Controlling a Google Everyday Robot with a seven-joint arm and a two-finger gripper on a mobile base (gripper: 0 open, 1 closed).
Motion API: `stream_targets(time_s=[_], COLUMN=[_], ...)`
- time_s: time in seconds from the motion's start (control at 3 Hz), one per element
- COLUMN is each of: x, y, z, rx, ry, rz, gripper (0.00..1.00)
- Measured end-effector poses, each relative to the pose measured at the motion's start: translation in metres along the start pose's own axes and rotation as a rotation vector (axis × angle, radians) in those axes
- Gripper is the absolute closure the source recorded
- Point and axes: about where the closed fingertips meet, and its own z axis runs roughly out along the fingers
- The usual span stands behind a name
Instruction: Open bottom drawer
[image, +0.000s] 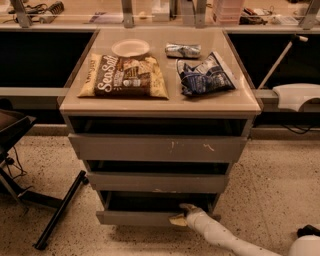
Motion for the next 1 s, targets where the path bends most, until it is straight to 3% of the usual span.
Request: stream_targets(time_s=[1.0], x=[0.0077], y=[0.0115], z=[-0.0191], rx=[-0.003], ry=[-0.003], rz=[0.009], gripper=[1.0])
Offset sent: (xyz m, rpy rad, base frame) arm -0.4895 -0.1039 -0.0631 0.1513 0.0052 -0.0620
